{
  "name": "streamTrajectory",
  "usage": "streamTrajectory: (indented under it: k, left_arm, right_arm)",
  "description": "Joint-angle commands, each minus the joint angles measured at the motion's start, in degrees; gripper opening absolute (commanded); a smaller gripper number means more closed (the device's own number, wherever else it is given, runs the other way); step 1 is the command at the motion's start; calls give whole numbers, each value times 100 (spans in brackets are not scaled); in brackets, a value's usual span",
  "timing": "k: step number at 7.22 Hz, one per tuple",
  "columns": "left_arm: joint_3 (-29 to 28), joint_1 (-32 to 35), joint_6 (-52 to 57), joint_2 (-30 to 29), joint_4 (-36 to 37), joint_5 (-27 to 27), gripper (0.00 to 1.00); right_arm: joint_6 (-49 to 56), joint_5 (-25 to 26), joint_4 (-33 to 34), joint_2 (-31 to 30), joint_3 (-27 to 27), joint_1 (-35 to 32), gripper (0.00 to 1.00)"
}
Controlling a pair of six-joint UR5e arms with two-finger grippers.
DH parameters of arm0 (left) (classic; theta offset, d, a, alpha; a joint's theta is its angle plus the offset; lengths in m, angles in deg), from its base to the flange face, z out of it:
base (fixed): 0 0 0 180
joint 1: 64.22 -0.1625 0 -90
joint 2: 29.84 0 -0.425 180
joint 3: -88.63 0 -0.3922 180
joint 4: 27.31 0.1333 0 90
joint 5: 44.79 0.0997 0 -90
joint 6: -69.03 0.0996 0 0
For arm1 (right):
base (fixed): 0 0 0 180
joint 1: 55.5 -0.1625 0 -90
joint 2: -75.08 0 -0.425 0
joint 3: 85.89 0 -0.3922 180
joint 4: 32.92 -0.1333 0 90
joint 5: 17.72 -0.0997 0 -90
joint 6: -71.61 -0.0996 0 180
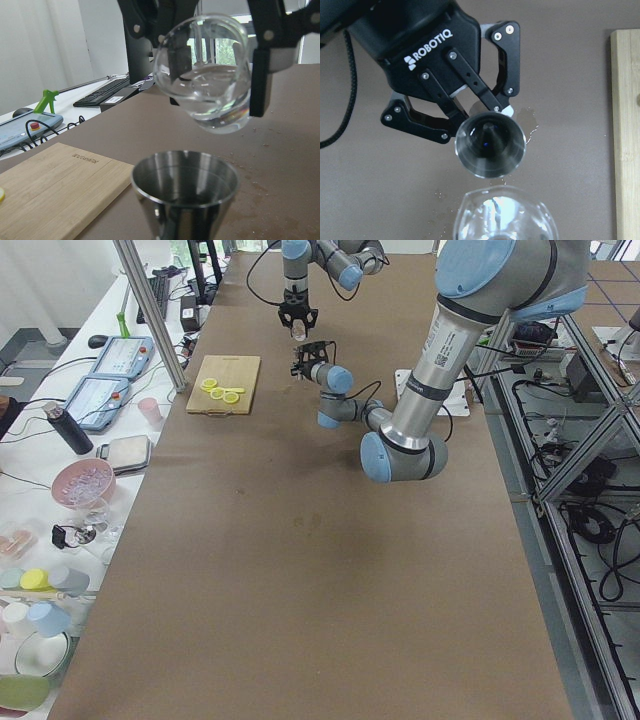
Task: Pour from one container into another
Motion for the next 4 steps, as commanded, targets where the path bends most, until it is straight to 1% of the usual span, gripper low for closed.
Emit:
streamTrajectory:
  k: [1, 4]
  left_arm:
    - [-9, 8, 0, 0, 0, 0, 0]
    - [-9, 8, 0, 0, 0, -9, 0]
  right_arm:
    - [-3, 7, 260, 88, -12, 0, 0]
    - [-3, 7, 384, 299, -240, 0, 0]
